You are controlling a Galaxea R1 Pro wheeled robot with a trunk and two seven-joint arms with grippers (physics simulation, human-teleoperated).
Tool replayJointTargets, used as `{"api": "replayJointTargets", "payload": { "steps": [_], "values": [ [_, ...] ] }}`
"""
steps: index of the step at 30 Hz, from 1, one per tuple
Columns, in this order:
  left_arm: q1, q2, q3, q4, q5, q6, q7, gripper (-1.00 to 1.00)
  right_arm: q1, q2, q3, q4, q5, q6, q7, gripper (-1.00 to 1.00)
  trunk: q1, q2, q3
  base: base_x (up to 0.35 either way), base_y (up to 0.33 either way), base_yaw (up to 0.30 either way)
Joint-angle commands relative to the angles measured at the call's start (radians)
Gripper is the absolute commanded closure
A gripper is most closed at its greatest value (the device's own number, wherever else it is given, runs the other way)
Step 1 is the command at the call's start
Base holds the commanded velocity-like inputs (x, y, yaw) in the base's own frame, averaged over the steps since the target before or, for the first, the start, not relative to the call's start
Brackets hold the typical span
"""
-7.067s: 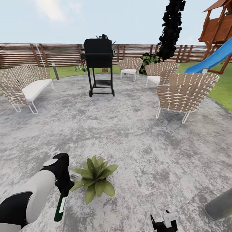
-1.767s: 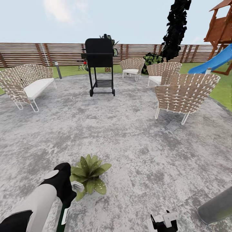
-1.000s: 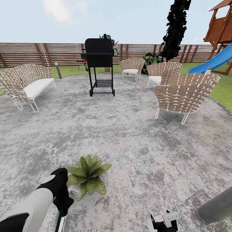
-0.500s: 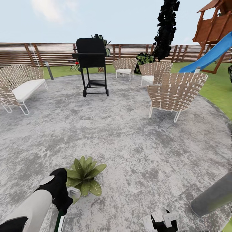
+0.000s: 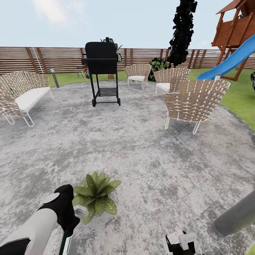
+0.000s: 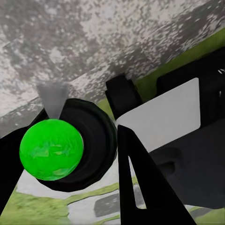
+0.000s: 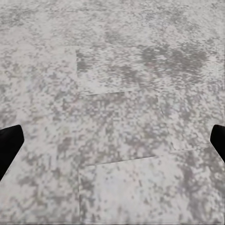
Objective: Pick up the pesticide atomizer in the garden and spray insectifuge to fully cover both potted plants in the garden.
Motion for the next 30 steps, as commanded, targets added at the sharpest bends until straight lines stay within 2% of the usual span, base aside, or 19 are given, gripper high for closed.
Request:
{"api": "replayJointTargets", "payload": {
  "steps": [1,8,14,19,24,30],
  "values": [
    [0.000,-0.001,0.006,0.001,-0.011,0.010,-0.009,1.00,-0.001,0.000,-0.004,0.001,0.006,-0.003,0.001,-1.00,0.000,0.000,-0.001,-0.186,0.178,0.000],
    [0.000,-0.002,0.006,-0.009,-0.011,0.011,-0.008,1.00,-0.001,0.000,-0.004,0.001,0.006,-0.003,0.000,-1.00,0.000,0.000,-0.001,-0.116,0.259,-0.021],
    [0.000,-0.002,0.005,-0.006,-0.010,0.011,-0.008,1.00,-0.001,0.000,-0.004,0.001,0.006,-0.003,0.000,-1.00,0.000,0.000,-0.001,-0.084,0.284,-0.269],
    [0.000,-0.010,0.006,0.008,-0.009,0.011,-0.008,1.00,-0.001,0.000,-0.005,0.001,0.006,-0.003,-0.001,-1.00,0.000,0.000,-0.001,-0.033,0.049,-0.289],
    [0.009,-0.018,0.006,0.043,-0.008,0.010,-0.008,1.00,-0.001,0.000,-0.004,0.001,0.006,-0.003,-0.001,-1.00,0.000,0.000,-0.001,-0.002,0.003,-0.065],
    [0.054,-0.006,0.008,0.034,-0.008,0.010,-0.005,1.00,-0.001,0.000,-0.004,0.001,0.006,-0.003,-0.001,-1.00,0.000,0.000,-0.001,0.000,0.000,-0.004]
  ]
}}
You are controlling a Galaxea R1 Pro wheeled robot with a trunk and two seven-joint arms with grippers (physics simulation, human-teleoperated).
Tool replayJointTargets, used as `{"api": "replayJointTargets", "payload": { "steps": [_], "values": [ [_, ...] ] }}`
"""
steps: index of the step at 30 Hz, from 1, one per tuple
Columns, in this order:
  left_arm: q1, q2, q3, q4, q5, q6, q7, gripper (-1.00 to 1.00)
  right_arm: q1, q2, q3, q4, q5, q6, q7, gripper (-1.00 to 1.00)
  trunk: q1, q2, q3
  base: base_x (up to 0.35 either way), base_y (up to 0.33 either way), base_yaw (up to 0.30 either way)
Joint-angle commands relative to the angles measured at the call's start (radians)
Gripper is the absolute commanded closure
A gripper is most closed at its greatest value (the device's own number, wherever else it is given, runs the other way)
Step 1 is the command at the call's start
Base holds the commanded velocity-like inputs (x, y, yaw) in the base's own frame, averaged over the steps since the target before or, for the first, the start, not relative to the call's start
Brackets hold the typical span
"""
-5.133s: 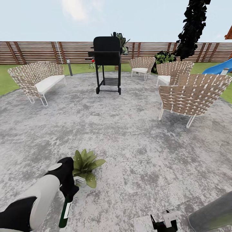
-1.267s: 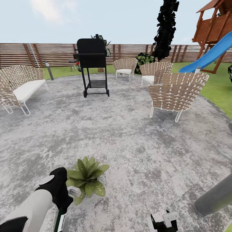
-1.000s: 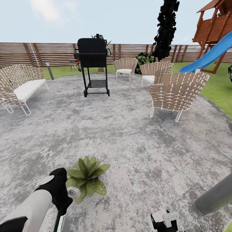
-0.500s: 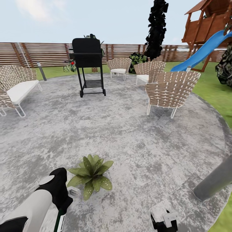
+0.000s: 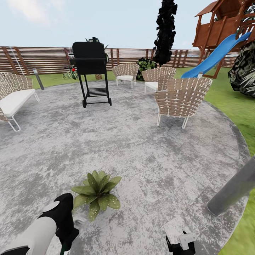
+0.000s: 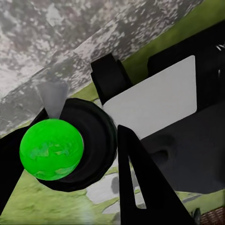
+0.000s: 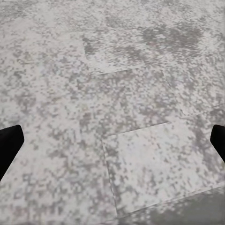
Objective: Pick up the pesticide atomizer in the garden and spray insectifuge to fully cover both potted plants in the garden.
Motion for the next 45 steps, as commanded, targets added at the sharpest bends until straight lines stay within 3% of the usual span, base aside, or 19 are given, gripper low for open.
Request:
{"api": "replayJointTargets", "payload": {
  "steps": [1,11,29,45],
  "values": [
    [0.004,0.001,0.008,-0.006,-0.010,0.010,-0.007,1.00,-0.001,0.000,-0.004,0.001,0.006,-0.003,0.001,-1.00,0.000,0.000,-0.001,0.000,0.000,0.000],
    [0.007,-0.016,0.012,-0.149,-0.005,0.011,-0.004,1.00,-0.001,0.000,-0.004,0.001,0.006,-0.003,0.001,-1.00,0.000,0.000,-0.001,0.188,0.033,0.000],
    [0.008,-0.014,0.008,-0.138,-0.003,0.012,-0.005,1.00,-0.001,0.000,-0.004,0.001,0.006,-0.003,0.002,-1.00,0.000,0.000,-0.001,-0.008,0.018,0.000],
    [0.008,-0.012,0.009,-0.151,-0.004,0.012,-0.004,1.00,-0.001,-0.002,-0.005,0.000,0.005,-0.003,0.001,-1.00,0.000,0.000,-0.001,-0.142,0.258,0.000]
  ]
}}
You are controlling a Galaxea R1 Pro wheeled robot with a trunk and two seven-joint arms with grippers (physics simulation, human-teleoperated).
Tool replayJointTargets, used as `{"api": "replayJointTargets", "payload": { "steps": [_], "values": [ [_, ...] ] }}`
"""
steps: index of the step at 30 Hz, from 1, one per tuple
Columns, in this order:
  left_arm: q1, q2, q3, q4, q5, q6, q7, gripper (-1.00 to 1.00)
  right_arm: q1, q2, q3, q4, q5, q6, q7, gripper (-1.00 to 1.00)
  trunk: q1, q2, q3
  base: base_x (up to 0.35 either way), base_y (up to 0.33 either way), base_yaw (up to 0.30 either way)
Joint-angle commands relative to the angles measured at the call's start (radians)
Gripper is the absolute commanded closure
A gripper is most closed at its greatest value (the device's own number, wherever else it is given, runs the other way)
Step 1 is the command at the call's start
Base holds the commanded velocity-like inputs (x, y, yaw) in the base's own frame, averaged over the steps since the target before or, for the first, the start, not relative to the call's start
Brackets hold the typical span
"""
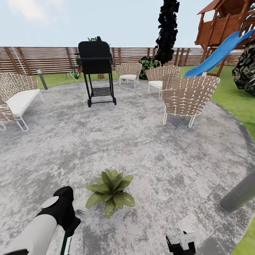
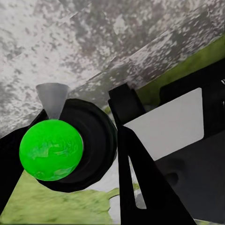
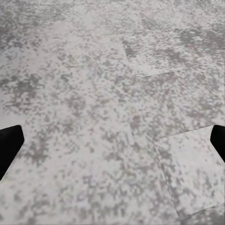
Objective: Pick up the pesticide atomizer in the garden and spray insectifuge to fully cover both potted plants in the garden.
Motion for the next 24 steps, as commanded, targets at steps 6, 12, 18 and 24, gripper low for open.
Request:
{"api": "replayJointTargets", "payload": {
  "steps": [6,12,18,24],
  "values": [
    [-0.001,0.002,0.002,-0.003,-0.010,0.010,-0.011,1.00,-0.001,0.000,-0.005,0.001,0.005,-0.003,0.001,-1.00,0.000,0.000,-0.001,-0.001,0.307,-0.181],
    [-0.001,-0.001,0.003,-0.003,-0.010,0.010,-0.011,1.00,-0.001,0.000,-0.005,0.001,0.004,-0.003,0.001,-1.00,0.000,0.000,-0.001,0.000,0.310,-0.282],
    [0.000,-0.001,0.007,-0.002,-0.010,0.010,-0.010,1.00,-0.001,0.000,-0.005,0.001,0.004,-0.003,0.001,-1.00,0.000,0.000,-0.001,0.000,0.311,-0.285],
    [0.000,-0.003,0.000,-0.001,-0.010,0.010,-0.010,1.00,-0.001,0.000,-0.005,0.001,0.004,-0.003,0.001,-1.00,0.000,0.000,-0.001,-0.029,0.310,-0.285]
  ]
}}
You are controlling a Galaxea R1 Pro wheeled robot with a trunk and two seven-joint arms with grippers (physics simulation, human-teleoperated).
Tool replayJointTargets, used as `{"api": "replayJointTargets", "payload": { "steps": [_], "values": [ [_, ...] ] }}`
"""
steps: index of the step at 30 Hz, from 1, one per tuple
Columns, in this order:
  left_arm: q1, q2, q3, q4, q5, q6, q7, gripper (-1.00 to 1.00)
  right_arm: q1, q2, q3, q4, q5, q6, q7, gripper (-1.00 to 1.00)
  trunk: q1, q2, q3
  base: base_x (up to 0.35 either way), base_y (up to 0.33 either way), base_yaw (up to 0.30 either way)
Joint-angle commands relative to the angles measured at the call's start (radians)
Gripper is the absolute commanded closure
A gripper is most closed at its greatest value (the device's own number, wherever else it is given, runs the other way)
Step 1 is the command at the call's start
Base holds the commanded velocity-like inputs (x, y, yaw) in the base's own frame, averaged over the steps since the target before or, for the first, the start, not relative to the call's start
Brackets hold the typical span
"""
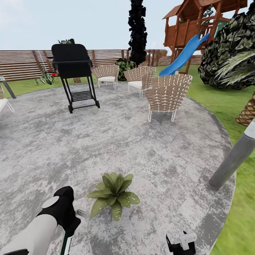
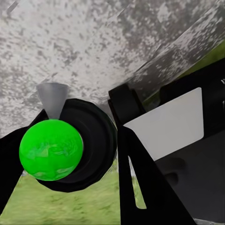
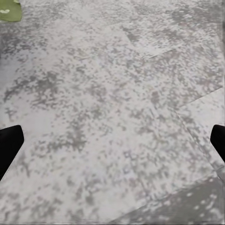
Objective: Pick up the pesticide atomizer in the garden and spray insectifuge to fully cover both potted plants in the garden.
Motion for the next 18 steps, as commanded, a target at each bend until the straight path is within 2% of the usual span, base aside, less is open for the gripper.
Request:
{"api": "replayJointTargets", "payload": {
  "steps": [1,8,18],
  "values": [
    [0.000,-0.001,0.002,-0.001,-0.010,0.010,-0.010,1.00,-0.001,0.000,-0.004,0.001,0.006,-0.003,0.001,-1.00,0.000,0.000,-0.001,-0.098,0.307,-0.285],
    [0.000,-0.002,-0.001,0.004,-0.010,0.010,-0.011,1.00,-0.001,0.000,-0.004,0.001,0.006,-0.003,0.001,-1.00,0.000,0.000,-0.001,-0.015,0.304,-0.285],
    [0.000,-0.001,-0.003,0.012,-0.012,0.008,-0.008,1.00,-0.001,0.000,-0.004,0.001,0.006,-0.003,0.001,-1.00,0.000,0.000,-0.001,0.007,0.027,-0.285]
  ]
}}
